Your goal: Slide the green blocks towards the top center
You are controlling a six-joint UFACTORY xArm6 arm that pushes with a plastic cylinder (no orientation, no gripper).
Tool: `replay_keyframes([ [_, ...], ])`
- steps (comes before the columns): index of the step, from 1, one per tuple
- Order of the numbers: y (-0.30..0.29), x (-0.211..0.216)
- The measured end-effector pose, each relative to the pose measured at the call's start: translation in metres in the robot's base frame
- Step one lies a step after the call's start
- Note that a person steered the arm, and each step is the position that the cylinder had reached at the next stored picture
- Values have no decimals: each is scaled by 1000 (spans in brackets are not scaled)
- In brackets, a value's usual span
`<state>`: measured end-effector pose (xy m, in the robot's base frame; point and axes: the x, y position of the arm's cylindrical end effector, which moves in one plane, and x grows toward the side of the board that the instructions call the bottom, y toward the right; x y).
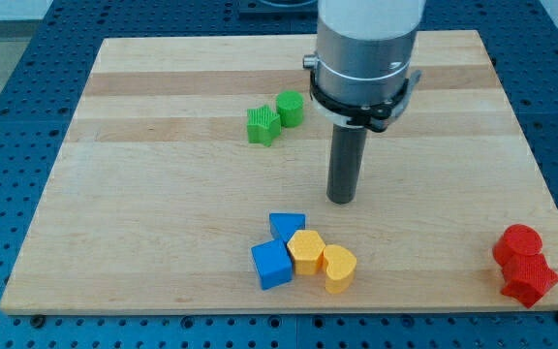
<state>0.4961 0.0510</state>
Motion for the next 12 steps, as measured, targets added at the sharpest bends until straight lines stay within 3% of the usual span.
replay_keyframes([
  [6,-26,0],
  [10,-117,0],
  [12,-124,-47],
])
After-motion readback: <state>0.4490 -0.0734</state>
